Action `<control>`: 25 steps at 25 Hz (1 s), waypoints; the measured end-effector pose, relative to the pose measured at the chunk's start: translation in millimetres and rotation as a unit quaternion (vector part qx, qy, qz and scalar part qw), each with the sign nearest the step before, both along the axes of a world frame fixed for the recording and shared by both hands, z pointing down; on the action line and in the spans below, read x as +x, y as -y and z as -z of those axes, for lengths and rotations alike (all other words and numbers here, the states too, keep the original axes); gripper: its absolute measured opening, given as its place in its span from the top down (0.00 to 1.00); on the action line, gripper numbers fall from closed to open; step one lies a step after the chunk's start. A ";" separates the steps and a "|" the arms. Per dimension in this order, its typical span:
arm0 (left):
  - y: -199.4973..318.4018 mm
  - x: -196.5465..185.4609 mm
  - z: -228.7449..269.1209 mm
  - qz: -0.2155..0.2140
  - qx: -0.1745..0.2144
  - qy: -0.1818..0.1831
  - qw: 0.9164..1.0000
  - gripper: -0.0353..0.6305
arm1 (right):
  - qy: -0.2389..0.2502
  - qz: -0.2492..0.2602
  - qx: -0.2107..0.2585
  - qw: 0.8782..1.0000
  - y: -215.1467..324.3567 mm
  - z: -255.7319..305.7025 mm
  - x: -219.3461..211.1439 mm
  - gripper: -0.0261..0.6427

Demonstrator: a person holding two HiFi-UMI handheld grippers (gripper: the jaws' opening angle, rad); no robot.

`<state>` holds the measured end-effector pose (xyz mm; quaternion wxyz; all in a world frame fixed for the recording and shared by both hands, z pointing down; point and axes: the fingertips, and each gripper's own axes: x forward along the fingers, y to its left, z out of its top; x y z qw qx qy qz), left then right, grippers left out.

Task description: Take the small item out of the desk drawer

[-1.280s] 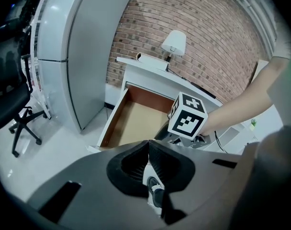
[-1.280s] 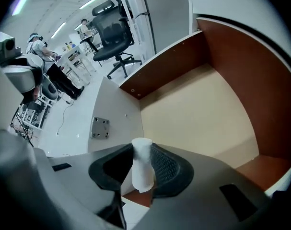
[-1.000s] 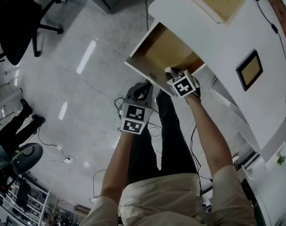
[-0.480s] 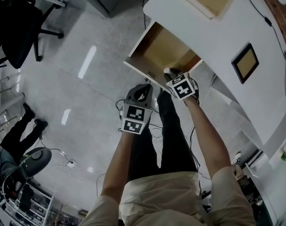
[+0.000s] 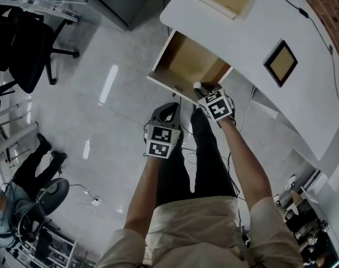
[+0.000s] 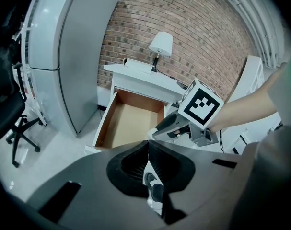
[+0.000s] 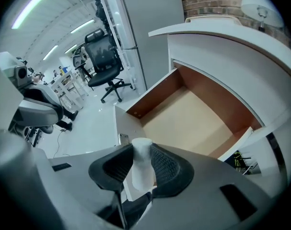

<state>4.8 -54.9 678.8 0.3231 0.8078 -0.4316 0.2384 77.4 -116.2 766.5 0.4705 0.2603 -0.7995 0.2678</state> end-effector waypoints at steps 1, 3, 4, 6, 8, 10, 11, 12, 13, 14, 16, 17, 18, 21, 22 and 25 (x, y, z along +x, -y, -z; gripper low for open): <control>0.3 -0.2 4.3 -0.003 0.001 0.002 1.000 0.92 | 0.001 -0.005 0.001 1.000 -0.7 5.5 1.7 0.75; 0.0 -0.1 15.6 -0.007 0.004 0.004 1.000 0.92 | 0.003 -0.012 0.003 1.000 -4.4 17.5 6.0 0.75; -0.6 -0.1 22.1 -0.010 0.006 0.005 1.000 0.92 | 0.003 -0.013 0.005 1.000 -6.8 23.6 8.3 0.75; -1.6 -1.2 35.0 -0.013 0.012 0.007 1.000 0.92 | 0.004 -0.017 0.009 1.000 -10.8 35.7 12.3 0.75; -2.7 -3.0 46.0 -0.016 0.019 0.009 1.000 0.92 | 0.013 -0.030 0.011 0.999 -13.3 48.9 14.5 0.75; -4.8 -3.6 54.4 -0.027 0.024 0.013 0.999 0.92 | 0.029 -0.049 0.013 0.998 -15.6 63.6 15.1 0.75; -5.9 -3.6 57.9 -0.034 0.026 0.017 0.999 0.92 | 0.039 -0.059 0.013 0.997 -16.6 71.5 15.3 0.75; -7.0 -3.9 61.7 -0.039 0.028 0.020 0.999 0.92 | 0.048 -0.070 0.014 0.996 -17.5 79.7 15.9 0.75; -7.9 -4.4 66.1 -0.041 0.029 0.022 0.999 0.92 | 0.056 -0.079 0.016 0.995 -18.6 88.2 16.7 0.75; -8.6 -5.1 71.3 -0.041 0.030 0.022 0.998 0.92 | 0.064 -0.089 0.018 0.994 -19.8 96.9 17.5 0.75; -10.0 -6.1 82.1 -0.037 0.033 0.020 0.999 0.92 | 0.079 -0.109 0.021 0.991 -22.5 113.5 18.5 0.75; -11.0 -6.6 86.7 -0.036 0.034 0.019 0.999 0.92 | 0.088 -0.120 0.022 0.989 -24.2 120.8 18.2 0.75; -12.0 -7.8 90.5 -0.034 0.035 0.018 0.999 0.92 | 0.096 -0.129 0.022 0.987 -26.3 127.4 17.0 0.75; -13.0 -14.8 101.2 -0.022 0.036 0.016 0.999 0.92 | 0.117 -0.141 0.023 0.983 -33.0 145.2 9.0 0.75; -13.4 -16.8 105.1 -0.019 0.037 0.016 0.999 0.92 | 0.125 -0.145 0.023 0.981 -35.1 150.8 6.7 0.75; -15.7 -19.7 116.8 -0.015 0.039 0.016 0.999 0.92 | 0.142 -0.158 0.027 0.977 -40.0 167.3 3.5 0.75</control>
